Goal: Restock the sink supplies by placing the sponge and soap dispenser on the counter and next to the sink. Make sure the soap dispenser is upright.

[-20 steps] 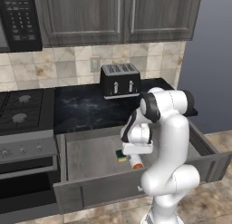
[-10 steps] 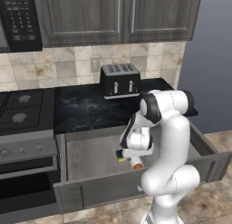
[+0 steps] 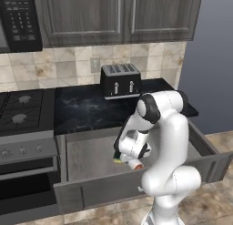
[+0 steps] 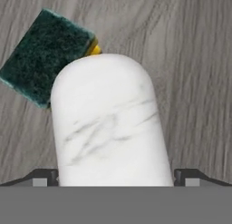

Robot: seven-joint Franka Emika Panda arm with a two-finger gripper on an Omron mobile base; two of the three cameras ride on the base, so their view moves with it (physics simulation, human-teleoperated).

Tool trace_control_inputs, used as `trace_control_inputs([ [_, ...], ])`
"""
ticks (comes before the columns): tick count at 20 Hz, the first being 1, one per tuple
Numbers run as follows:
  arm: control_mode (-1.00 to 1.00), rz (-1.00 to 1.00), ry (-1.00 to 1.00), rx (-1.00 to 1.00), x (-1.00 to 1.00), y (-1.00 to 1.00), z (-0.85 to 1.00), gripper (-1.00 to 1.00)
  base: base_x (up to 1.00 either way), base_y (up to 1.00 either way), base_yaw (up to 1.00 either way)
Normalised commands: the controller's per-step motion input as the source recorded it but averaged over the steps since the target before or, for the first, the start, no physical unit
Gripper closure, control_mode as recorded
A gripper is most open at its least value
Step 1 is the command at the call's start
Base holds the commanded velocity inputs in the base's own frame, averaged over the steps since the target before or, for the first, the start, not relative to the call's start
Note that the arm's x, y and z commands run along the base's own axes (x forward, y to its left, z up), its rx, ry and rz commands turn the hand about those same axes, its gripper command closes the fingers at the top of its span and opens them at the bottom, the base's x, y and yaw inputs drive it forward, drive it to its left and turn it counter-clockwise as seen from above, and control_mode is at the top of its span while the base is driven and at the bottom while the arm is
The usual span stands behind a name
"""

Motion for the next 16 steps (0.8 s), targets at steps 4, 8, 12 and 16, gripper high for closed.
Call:
trace_control_inputs([
  [4, -1.00, 0.06, -0.01, 0.00, 0.00, 0.09, -0.52, -1.00, 0.00, 0.00, 0.00],
  [8, -1.00, 0.08, 0.00, 0.00, 0.00, 0.00, -0.64, -1.00, 0.00, 0.00, 0.00],
  [12, -1.00, 0.10, 0.02, 0.00, -0.25, 0.00, -0.77, 1.00, 0.00, 0.00, 0.00],
  [16, -1.00, 0.08, 0.01, 0.00, -0.32, 0.00, -0.33, 1.00, 0.00, 0.00, 0.00],
])
